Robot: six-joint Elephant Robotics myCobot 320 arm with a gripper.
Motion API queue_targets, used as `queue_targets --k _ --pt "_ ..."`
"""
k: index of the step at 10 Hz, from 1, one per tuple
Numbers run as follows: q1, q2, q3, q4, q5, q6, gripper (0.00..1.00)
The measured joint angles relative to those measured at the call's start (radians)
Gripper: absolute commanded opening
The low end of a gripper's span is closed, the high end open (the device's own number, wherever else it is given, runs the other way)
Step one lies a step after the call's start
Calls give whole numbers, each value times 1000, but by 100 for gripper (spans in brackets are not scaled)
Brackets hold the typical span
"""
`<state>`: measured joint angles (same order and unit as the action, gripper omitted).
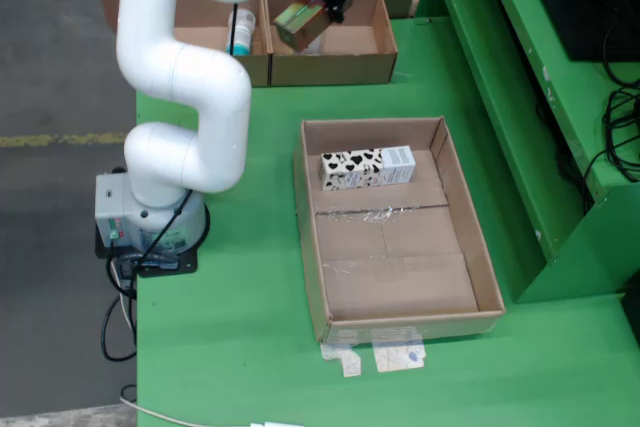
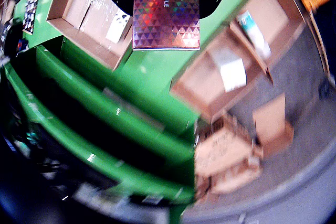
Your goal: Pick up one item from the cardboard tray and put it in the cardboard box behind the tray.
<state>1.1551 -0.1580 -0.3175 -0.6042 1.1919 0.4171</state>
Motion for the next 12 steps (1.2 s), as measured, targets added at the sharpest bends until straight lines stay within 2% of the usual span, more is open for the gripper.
queue_targets --k 4,7,12 --pt "193 -38 -84 3 8 -20 0" --pt "331 -130 32 -57 11 -37 0" --pt "468 -305 255 -164 38 -132 0"
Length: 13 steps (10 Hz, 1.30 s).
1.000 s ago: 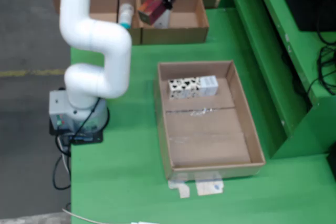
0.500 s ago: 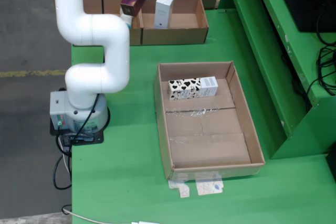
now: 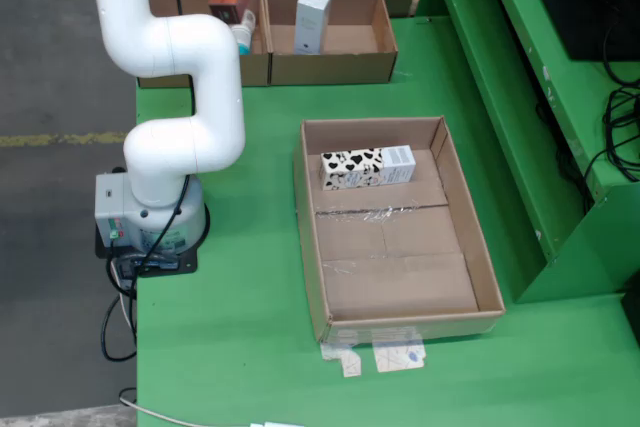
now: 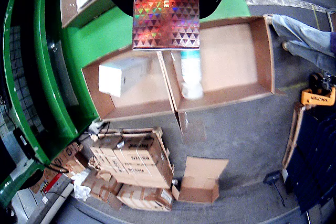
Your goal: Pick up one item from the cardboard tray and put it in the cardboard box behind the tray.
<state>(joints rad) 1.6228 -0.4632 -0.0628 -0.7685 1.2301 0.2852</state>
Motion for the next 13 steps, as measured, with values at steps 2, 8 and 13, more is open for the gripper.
queue_targets --k 2,8,13 --pt "38 17 6 29 3 8 0" --pt "157 235 -275 169 15 15 0" --pt "265 368 -498 192 17 31 0"
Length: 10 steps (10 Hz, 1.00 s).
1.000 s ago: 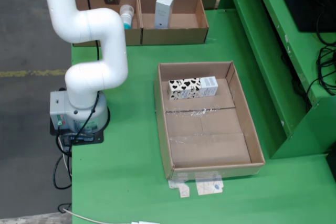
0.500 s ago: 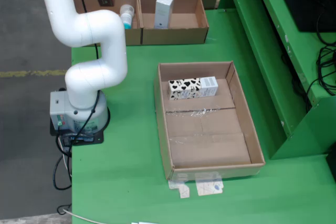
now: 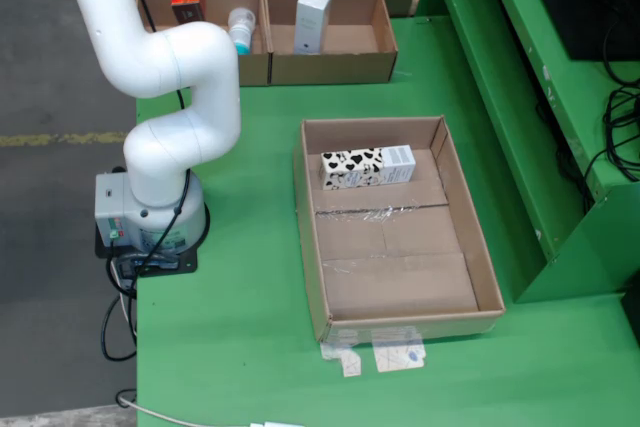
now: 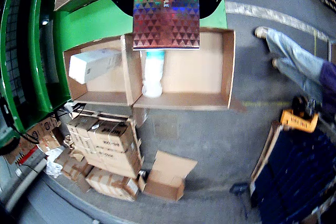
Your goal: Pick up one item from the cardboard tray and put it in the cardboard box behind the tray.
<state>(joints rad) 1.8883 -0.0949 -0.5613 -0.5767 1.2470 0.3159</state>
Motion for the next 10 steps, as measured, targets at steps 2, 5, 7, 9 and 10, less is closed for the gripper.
queue_targets --k 2,5,7,9,10 --pt "8 -12 -87 -6 9 -3 0" --pt "-25 -153 40 -87 5 -60 0" --pt "-34 -236 121 -86 -20 -81 0" --pt "-29 -339 218 11 -81 -170 0" --pt "-29 -428 302 94 -147 -255 0"
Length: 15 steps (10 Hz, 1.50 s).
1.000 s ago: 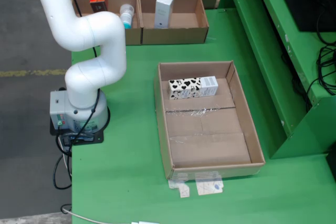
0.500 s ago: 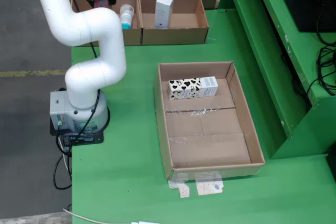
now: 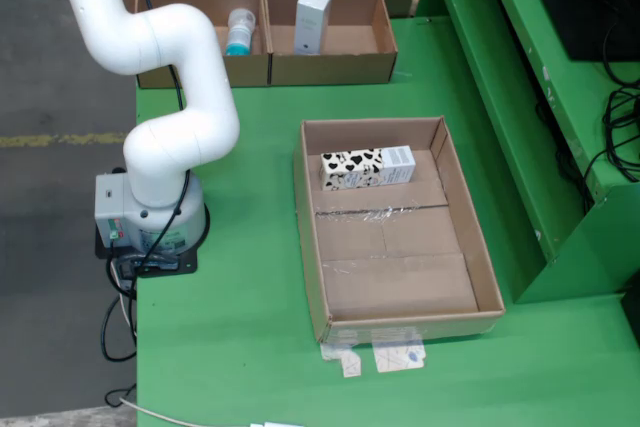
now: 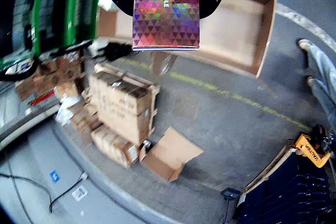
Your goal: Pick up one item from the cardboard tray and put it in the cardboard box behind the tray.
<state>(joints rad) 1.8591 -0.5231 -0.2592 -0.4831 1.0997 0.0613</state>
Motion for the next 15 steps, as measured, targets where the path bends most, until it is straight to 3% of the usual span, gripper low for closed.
queue_targets --k 2,3,5,8,15 --pt "8 -305 230 302 -133 -193 0" --pt "11 -495 229 535 -133 -202 0" --pt "11 -497 230 880 -133 -187 0" --pt "9 -497 230 980 -135 -187 0" --pt "9 -497 230 980 -136 -195 0"
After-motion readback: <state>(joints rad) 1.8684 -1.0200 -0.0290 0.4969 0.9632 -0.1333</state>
